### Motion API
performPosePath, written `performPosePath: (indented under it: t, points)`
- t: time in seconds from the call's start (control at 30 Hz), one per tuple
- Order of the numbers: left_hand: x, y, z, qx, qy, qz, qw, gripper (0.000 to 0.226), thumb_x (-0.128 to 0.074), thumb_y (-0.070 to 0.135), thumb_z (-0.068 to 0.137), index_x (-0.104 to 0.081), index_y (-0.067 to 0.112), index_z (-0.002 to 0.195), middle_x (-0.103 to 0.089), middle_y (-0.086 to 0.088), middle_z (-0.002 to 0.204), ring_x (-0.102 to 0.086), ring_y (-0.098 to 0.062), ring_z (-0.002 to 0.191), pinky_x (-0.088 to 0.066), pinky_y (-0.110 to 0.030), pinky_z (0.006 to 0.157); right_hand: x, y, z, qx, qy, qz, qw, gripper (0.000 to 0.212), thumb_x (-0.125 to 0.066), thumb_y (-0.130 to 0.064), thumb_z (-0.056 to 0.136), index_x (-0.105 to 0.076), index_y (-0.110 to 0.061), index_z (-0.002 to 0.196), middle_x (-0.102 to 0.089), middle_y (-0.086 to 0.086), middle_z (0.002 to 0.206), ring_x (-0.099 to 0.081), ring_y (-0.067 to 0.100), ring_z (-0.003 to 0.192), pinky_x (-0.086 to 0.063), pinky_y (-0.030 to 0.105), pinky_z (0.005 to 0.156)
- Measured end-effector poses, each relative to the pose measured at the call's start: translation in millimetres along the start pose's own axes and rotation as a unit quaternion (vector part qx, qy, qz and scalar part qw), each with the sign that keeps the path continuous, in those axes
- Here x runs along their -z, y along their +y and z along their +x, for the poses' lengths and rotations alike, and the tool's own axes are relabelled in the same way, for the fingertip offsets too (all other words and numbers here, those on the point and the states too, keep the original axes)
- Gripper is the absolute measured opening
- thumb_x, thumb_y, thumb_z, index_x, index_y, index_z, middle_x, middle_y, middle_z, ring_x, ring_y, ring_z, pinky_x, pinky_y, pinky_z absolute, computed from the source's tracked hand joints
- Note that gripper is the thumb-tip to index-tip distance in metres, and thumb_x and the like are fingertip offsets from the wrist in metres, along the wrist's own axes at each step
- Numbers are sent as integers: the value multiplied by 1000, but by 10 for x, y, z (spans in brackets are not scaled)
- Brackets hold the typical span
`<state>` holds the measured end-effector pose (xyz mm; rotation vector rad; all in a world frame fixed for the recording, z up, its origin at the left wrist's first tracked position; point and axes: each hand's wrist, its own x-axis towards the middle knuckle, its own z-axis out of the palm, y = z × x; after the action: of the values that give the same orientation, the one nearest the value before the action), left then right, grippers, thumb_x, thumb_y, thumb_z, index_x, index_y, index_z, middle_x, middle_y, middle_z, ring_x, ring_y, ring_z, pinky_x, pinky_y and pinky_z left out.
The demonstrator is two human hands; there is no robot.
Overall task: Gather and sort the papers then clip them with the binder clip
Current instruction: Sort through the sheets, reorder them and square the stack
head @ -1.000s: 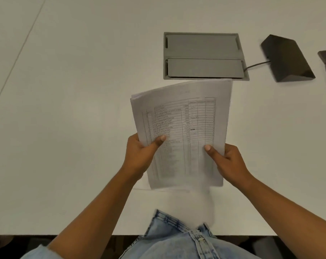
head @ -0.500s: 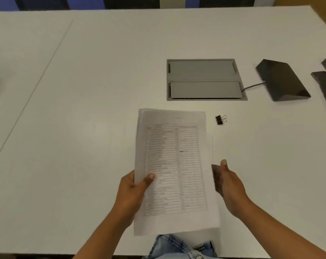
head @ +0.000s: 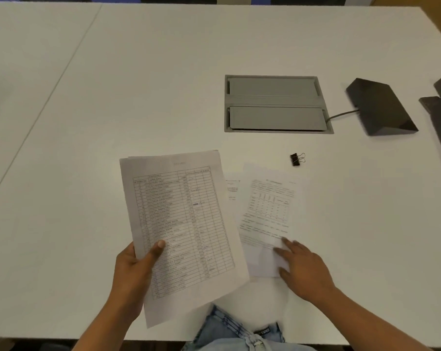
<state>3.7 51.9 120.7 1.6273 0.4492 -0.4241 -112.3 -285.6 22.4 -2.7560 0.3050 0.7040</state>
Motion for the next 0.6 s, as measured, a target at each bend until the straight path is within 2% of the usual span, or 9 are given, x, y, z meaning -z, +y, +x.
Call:
performPosePath:
  t: [0.1, 0.17, 0.2, 0.23, 0.27, 0.33, 0.43, 0.53, 0.6]
  points:
    - [-9, 0, 27, -2, -1, -7, 1000, 29, -70, 22, 87, -70, 15, 115, -77, -4, 107, -73, -30, 99, -56, -53, 88, 10, 194, -25, -39, 52, 9, 998, 43, -59, -39, 89, -62, -29, 131, -45, 0, 151, -48, 24, 134, -44, 37, 104]
    - [-26, 3, 39, -3, -2, -10, 1000, 28, -69, 20, 87, -70, 15, 115, -78, -4, 106, -73, -29, 98, -57, -51, 87, 65, 295, -45, -66, 102, 16, 992, 25, -68, -34, 83, -78, -21, 101, -67, 4, 128, -66, 26, 108, -54, 34, 83]
    - [-36, 9, 42, -3, -3, -12, 1000, 27, -69, 20, 87, -70, 15, 114, -78, -4, 105, -73, -29, 97, -57, -50, 86, 108, 328, -51, -95, 123, 27, 987, 21, -70, -35, 81, -78, -17, 89, -71, 5, 113, -68, 26, 97, -55, 32, 74]
    - [-44, 11, 45, -3, -3, -13, 1000, 26, -69, 20, 88, -70, 15, 113, -78, -3, 105, -74, -29, 97, -58, -48, 84, 150, 348, -50, -138, 134, 53, 980, 24, -71, -37, 80, -75, -14, 87, -70, 6, 103, -67, 26, 91, -54, 33, 70]
    - [-52, 15, 49, -3, -4, -14, 1000, 25, -69, 20, 88, -70, 16, 113, -78, -3, 104, -74, -28, 96, -58, -46, 83, 180, 372, -40, -183, 144, 87, 969, 31, -72, -39, 80, -72, -12, 93, -67, 8, 102, -65, 28, 91, -54, 35, 70]
    - [-70, 20, 54, -5, -5, -15, 1000, 25, -69, 20, 88, -70, 17, 112, -78, -2, 104, -74, -26, 95, -59, -44, 80, 185, 430, -7, -261, 150, 121, 946, 58, -77, -46, 74, -63, -5, 112, -60, 15, 111, -62, 34, 98, -55, 41, 76]
    - [-91, 27, 59, -5, -2, -9, 1000, 27, -68, 20, 88, -70, 17, 115, -78, -2, 105, -74, -26, 96, -59, -45, 81, 146, 461, 86, -318, 106, 116, 935, 88, -84, -52, 61, -50, 2, 121, -57, 21, 114, -58, 39, 105, -53, 46, 82]
    - [-95, 38, 59, -5, 1, -5, 1000, 28, -68, 21, 89, -69, 17, 117, -77, -2, 108, -74, -27, 96, -59, -46, 81, 197, 445, 188, -351, 113, 206, 906, 91, -92, -36, 57, -45, 4, 124, -58, 24, 117, -59, 42, 107, -52, 45, 85]
    - [-94, 50, 57, -8, 5, -1, 1000, 26, -67, 21, 89, -68, 20, 115, -76, -1, 108, -73, -26, 96, -59, -45, 80, 261, 442, 227, -379, 108, 278, 876, 87, -93, -28, 57, -45, 2, 123, -61, 22, 116, -62, 41, 104, -51, 40, 79]
